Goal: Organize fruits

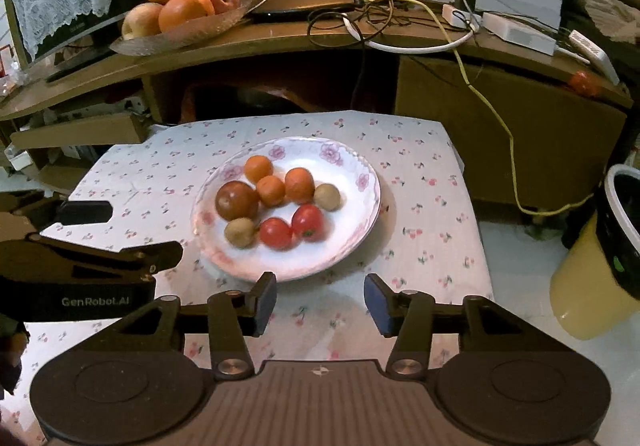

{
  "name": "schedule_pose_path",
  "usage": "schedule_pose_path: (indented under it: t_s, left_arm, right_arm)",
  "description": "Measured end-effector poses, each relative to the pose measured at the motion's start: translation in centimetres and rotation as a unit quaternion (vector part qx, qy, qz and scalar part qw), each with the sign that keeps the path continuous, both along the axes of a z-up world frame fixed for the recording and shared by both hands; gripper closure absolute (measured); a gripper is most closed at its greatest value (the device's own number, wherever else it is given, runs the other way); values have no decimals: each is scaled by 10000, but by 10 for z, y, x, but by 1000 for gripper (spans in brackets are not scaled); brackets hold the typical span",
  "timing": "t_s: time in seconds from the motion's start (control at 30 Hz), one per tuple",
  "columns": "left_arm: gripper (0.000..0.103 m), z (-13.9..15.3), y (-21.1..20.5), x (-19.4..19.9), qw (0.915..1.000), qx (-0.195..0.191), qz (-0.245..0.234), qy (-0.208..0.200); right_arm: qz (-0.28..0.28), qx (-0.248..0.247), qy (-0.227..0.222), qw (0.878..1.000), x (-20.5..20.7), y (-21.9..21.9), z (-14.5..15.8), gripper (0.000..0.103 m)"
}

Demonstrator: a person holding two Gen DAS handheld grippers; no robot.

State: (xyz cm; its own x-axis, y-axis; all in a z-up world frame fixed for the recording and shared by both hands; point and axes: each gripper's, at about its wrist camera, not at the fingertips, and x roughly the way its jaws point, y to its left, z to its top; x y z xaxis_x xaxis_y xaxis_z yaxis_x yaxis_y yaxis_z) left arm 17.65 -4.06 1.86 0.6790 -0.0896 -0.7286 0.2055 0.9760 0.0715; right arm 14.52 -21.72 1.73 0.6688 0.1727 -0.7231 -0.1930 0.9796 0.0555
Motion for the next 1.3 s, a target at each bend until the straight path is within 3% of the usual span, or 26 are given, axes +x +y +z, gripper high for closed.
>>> schedule_pose_path:
  t_s: [0.27, 0.37, 0.53, 0.83, 1.3]
  left_arm:
    - [0, -1, 0, -39, 9995, 260, 199, -29]
    - [0, -1, -3, -52, 9991, 382, 200, -26]
    - [0, -2, 1, -72, 9996, 59, 247, 102]
    - [0, -1, 7, -106, 9989, 9, 461, 50]
    - [0, 0, 6, -136, 9990, 11, 445, 7]
  right_arm:
    - [-6, -41, 93, 9999, -38, 9, -7, 52]
    - [-49, -11, 88, 9999, -50, 9, -6, 51]
    - [-168, 62, 58, 9998, -70, 7, -4, 49]
    - [-162, 47, 86, 9998, -103, 11, -7, 48]
    - [-169, 170, 103, 9997, -125, 17, -7, 48]
